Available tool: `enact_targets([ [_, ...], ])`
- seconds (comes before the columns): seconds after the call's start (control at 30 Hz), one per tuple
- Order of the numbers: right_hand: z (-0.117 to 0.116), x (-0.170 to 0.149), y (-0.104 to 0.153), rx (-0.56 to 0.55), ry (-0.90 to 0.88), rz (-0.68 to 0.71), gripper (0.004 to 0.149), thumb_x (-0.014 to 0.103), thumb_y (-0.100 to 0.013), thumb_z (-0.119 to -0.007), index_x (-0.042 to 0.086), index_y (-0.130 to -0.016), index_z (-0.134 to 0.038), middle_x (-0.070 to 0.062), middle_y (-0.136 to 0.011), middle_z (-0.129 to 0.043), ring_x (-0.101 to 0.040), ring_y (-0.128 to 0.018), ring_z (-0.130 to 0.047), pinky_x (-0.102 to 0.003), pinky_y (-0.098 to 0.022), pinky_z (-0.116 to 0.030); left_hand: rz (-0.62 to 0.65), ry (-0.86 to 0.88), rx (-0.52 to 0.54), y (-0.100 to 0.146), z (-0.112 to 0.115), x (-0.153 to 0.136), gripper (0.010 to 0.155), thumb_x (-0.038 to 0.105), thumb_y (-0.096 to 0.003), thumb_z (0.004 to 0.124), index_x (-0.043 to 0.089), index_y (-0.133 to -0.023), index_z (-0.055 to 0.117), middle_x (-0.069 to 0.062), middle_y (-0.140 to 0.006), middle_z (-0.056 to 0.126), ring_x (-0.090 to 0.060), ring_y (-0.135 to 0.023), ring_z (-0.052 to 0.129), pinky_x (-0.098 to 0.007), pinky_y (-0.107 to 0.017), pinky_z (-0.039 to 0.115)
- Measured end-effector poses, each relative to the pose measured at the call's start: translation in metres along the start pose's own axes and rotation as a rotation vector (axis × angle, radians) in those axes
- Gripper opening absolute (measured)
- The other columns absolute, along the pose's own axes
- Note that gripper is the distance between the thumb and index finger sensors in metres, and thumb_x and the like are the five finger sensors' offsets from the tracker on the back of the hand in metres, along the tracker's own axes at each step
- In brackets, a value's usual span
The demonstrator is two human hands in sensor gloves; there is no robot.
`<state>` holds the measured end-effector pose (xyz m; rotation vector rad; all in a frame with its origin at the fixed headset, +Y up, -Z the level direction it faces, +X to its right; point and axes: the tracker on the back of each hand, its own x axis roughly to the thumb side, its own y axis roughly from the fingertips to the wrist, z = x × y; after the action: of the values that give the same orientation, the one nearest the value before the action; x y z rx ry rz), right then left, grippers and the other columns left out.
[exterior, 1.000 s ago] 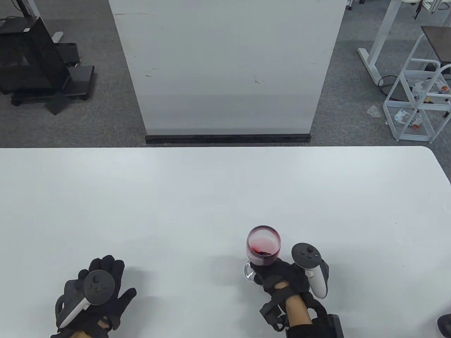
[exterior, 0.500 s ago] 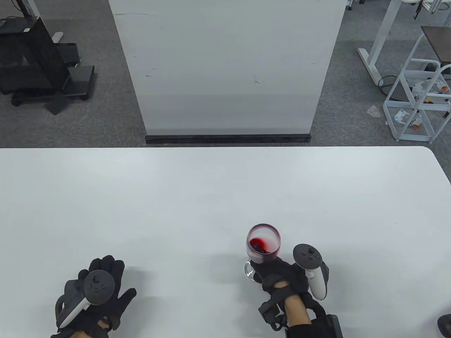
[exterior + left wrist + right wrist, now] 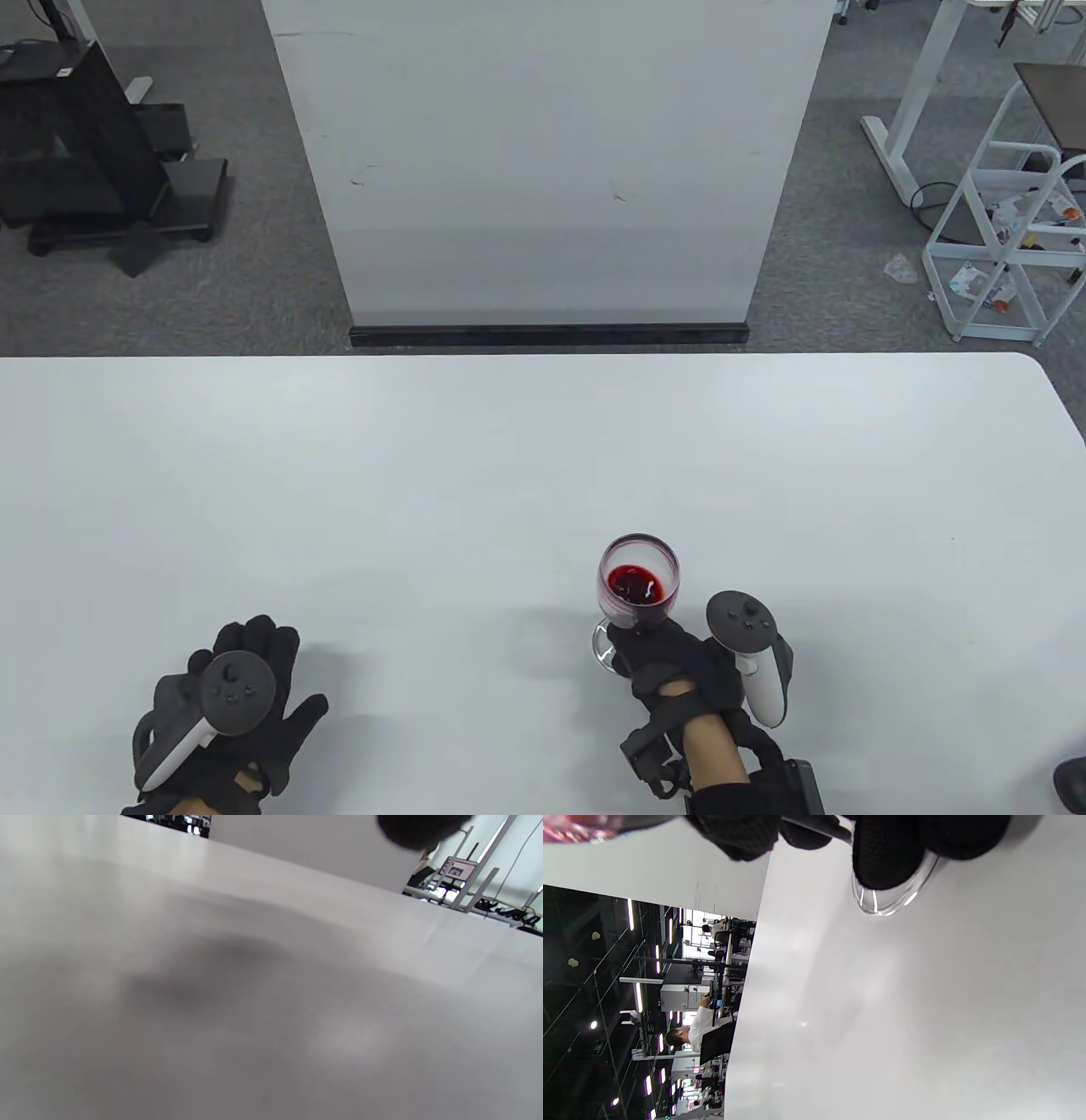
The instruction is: Shake wine glass on table
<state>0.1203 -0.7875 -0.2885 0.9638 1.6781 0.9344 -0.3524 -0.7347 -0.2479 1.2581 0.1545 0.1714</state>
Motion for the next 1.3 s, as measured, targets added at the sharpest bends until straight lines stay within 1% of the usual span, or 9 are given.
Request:
enact_targets([
  [0.23,0.0002,-0.0032,0.0000,0.002,-0.028,0.000,0.060,0.041,-0.053,-0.073,0.018,-0.104,-0.049,-0.010,-0.113,-0.040,-0.028,-0.077,-0.075,-0.045,-0.051,-0.072,-0.002,0.004,0.001,-0.0004,0.0001,-0.0007,0.079,0.062,-0.0458,0.058,0.034,-0.103,0.012,0.004,-0.113,0.000,-0.028,-0.104,-0.006,-0.049,-0.072,-0.004],
  [0.33,0.0038,0.0014,-0.0005,0.028,0.043,-0.013,0.058,0.041,-0.052,-0.077,0.017,-0.101,-0.057,-0.011,-0.111,-0.048,-0.030,-0.074,-0.079,-0.045,-0.048,-0.074,-0.001,-0.001,0.002,-0.0002,0.0005,-0.0003,0.079,0.062,-0.0458,0.058,0.034,-0.103,0.012,0.004,-0.113,0.001,-0.028,-0.104,-0.006,-0.049,-0.072,-0.004],
  [0.47,0.0029,-0.0033,-0.0017,-0.046,-0.008,-0.002,0.059,0.042,-0.054,-0.073,0.018,-0.103,-0.050,-0.011,-0.112,-0.042,-0.028,-0.076,-0.076,-0.044,-0.051,-0.073,-0.003,-0.001,0.004,-0.0006,0.0007,-0.0007,0.079,0.062,-0.0458,0.058,0.034,-0.103,0.012,0.004,-0.113,0.001,-0.028,-0.104,-0.006,-0.049,-0.072,-0.004],
  [0.63,0.0058,0.0019,-0.0020,0.028,0.065,-0.013,0.057,0.041,-0.052,-0.077,0.017,-0.100,-0.058,-0.010,-0.111,-0.049,-0.029,-0.073,-0.079,-0.045,-0.048,-0.074,-0.005,0.000,0.000,-0.0004,0.0007,-0.0004,0.079,0.062,-0.0458,0.058,0.034,-0.103,0.012,0.004,-0.113,0.001,-0.028,-0.104,-0.006,-0.049,-0.072,-0.004],
  [0.77,0.0007,-0.0024,-0.0024,-0.039,-0.001,-0.002,0.060,0.041,-0.053,-0.073,0.019,-0.104,-0.048,-0.011,-0.113,-0.040,-0.027,-0.077,-0.076,-0.044,-0.051,-0.073,-0.002,0.005,-0.002,-0.0005,0.0006,-0.0005,0.079,0.062,-0.0459,0.058,0.034,-0.103,0.012,0.004,-0.113,0.000,-0.028,-0.104,-0.006,-0.049,-0.072,-0.004],
  [0.93,0.0054,0.0003,-0.0016,0.004,0.050,-0.013,0.058,0.042,-0.052,-0.076,0.017,-0.100,-0.056,-0.010,-0.111,-0.048,-0.029,-0.073,-0.079,-0.042,-0.046,-0.075,0.004,0.009,0.001,0.0003,-0.0001,-0.0003,0.079,0.062,-0.0459,0.058,0.034,-0.103,0.012,0.004,-0.113,0.000,-0.028,-0.104,-0.006,-0.049,-0.072,-0.004],
  [1.07,-0.0003,-0.0034,-0.0024,-0.004,-0.033,0.000,0.061,0.042,-0.053,-0.073,0.018,-0.104,-0.048,-0.010,-0.113,-0.038,-0.028,-0.078,-0.074,-0.043,-0.050,-0.072,0.001,0.007,-0.001,0.0002,-0.0003,-0.0002,0.079,0.062,-0.0459,0.058,0.034,-0.103,0.012,0.004,-0.113,0.000,-0.028,-0.104,-0.006,-0.049,-0.072,-0.004],
  [1.2,0.0037,0.0012,-0.0008,0.019,0.079,-0.012,0.058,0.043,-0.052,-0.076,0.017,-0.100,-0.057,-0.010,-0.111,-0.048,-0.029,-0.073,-0.080,-0.042,-0.045,-0.076,0.004,0.006,0.002,0.0003,-0.0002,-0.0002,0.079,0.062,-0.0458,0.058,0.034,-0.103,0.012,0.004,-0.113,0.001,-0.028,-0.104,-0.006,-0.049,-0.072,-0.004],
  [1.3,-0.0019,-0.0027,-0.0028,-0.011,-0.012,-0.002,0.062,0.043,-0.053,-0.073,0.018,-0.104,-0.048,-0.011,-0.113,-0.039,-0.028,-0.077,-0.075,-0.043,-0.049,-0.073,0.004,0.007,0.000,-0.0003,0.0001,-0.0003,0.079,0.062,-0.0459,0.058,0.034,-0.104,0.012,0.004,-0.113,0.000,-0.028,-0.104,-0.006,-0.049,-0.072,-0.004],
])
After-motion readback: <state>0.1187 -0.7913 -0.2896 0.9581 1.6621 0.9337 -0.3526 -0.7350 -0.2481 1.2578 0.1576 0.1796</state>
